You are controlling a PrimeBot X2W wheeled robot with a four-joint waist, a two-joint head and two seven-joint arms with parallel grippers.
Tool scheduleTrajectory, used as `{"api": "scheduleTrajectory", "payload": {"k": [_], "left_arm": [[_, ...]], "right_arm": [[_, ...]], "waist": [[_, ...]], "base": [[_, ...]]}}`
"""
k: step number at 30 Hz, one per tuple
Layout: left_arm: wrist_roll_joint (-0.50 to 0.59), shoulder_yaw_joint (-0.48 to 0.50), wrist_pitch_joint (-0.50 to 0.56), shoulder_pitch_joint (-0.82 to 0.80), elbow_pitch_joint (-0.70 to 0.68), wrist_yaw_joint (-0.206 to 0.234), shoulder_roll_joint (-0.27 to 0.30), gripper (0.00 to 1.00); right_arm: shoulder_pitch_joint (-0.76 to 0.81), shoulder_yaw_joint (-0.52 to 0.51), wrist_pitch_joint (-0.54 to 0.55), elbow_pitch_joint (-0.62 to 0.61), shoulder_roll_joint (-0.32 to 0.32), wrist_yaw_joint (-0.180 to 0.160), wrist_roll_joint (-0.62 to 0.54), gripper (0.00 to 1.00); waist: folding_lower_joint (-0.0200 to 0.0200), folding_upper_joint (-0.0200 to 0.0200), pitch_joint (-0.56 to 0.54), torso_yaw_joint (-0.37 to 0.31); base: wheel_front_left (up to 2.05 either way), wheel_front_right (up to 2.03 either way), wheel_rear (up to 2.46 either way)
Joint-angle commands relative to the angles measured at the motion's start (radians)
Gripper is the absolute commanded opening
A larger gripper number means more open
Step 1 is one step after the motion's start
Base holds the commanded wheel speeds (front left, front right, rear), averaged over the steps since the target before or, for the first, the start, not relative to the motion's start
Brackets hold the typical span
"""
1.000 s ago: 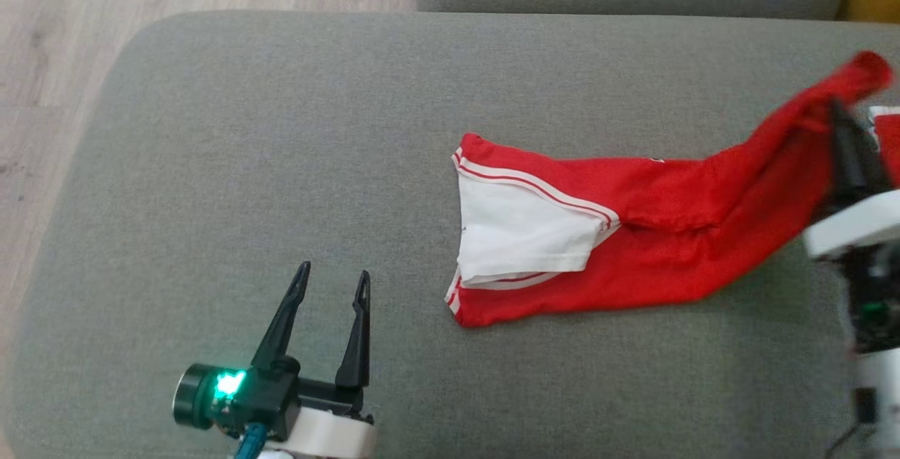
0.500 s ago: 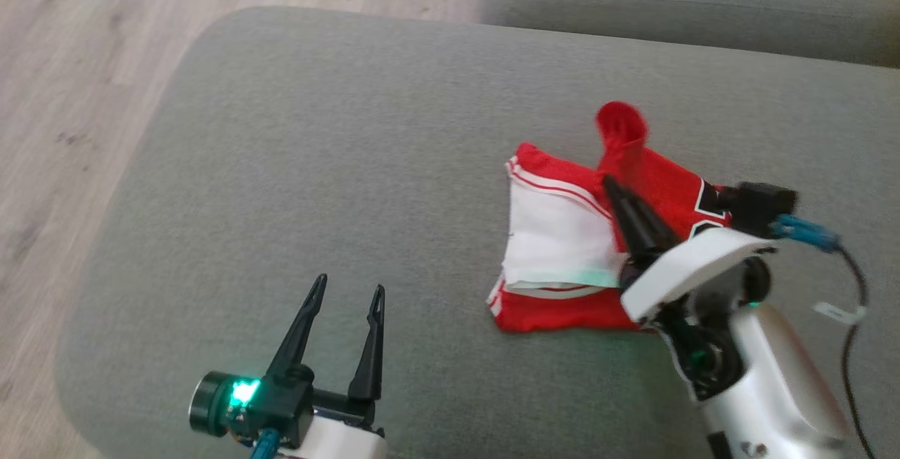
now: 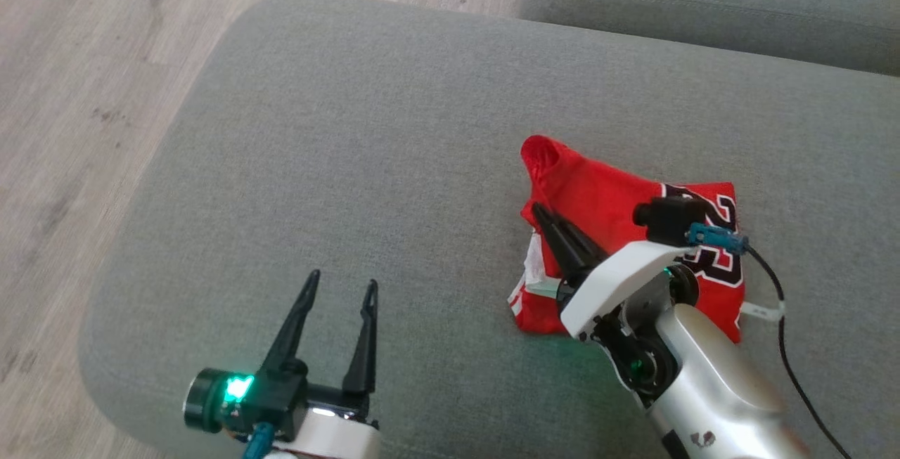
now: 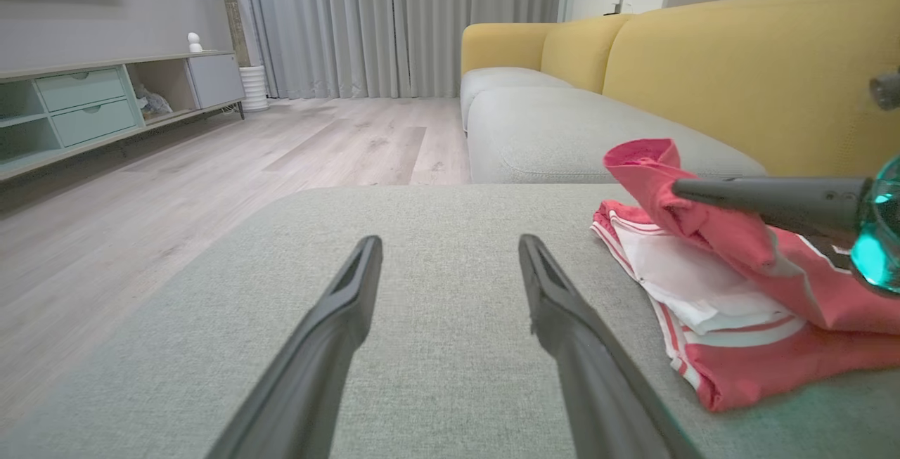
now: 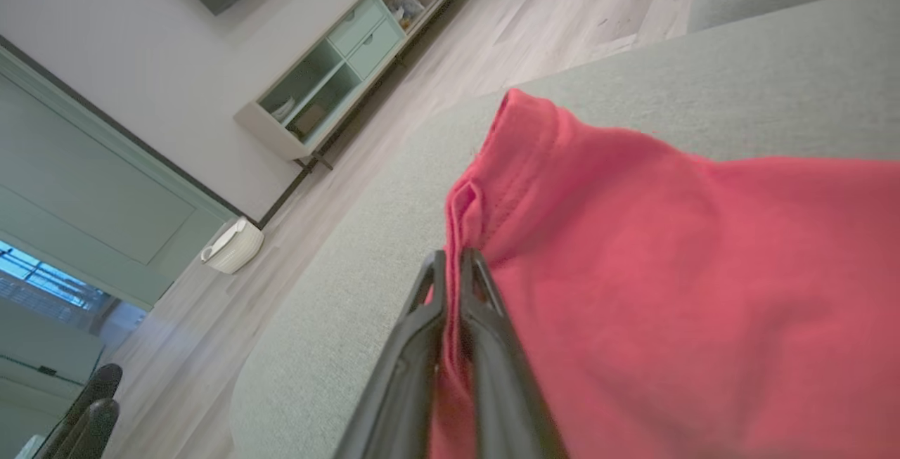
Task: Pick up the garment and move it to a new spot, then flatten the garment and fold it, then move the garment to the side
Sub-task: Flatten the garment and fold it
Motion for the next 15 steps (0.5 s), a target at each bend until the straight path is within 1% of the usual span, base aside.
{"api": "scheduleTrajectory", "payload": {"k": [1,5,8,11,13,15], "left_arm": [[0.009,0.048,-0.008,-0.020,-0.025,0.000,-0.005,1.00],[0.016,0.062,-0.008,-0.012,-0.025,-0.002,-0.011,1.00],[0.022,0.073,-0.008,-0.001,-0.026,-0.003,-0.012,1.00],[0.022,0.088,-0.008,0.016,-0.027,-0.001,-0.010,1.00],[0.015,0.100,-0.008,0.028,-0.029,-0.002,-0.012,1.00],[0.007,0.112,-0.008,0.037,-0.034,-0.006,-0.016,1.00]], "right_arm": [[-0.037,0.019,-0.034,-0.028,0.014,0.007,0.009,1.00],[-0.039,0.017,-0.111,-0.041,0.014,0.007,0.015,1.00],[-0.027,-0.017,-0.174,-0.057,0.011,0.007,-0.042,1.00],[0.015,-0.057,-0.243,-0.088,-0.033,0.007,-0.105,1.00],[0.064,-0.095,-0.280,-0.102,-0.065,0.007,-0.125,1.00],[0.116,-0.141,-0.311,-0.106,-0.106,0.007,-0.174,1.00]], "waist": [[-0.0001,0.0000,-0.007,-0.009],[-0.0001,0.0000,-0.026,-0.028],[-0.0001,0.0000,-0.048,-0.045],[-0.0001,0.0000,-0.076,-0.066],[-0.0001,0.0000,-0.095,-0.079],[-0.0001,0.0000,-0.110,-0.091]], "base": [[0.00,0.00,0.00],[0.00,0.00,0.00],[0.00,0.00,0.00],[0.00,0.00,0.00],[0.00,0.00,0.00],[0.00,0.00,0.00]]}}
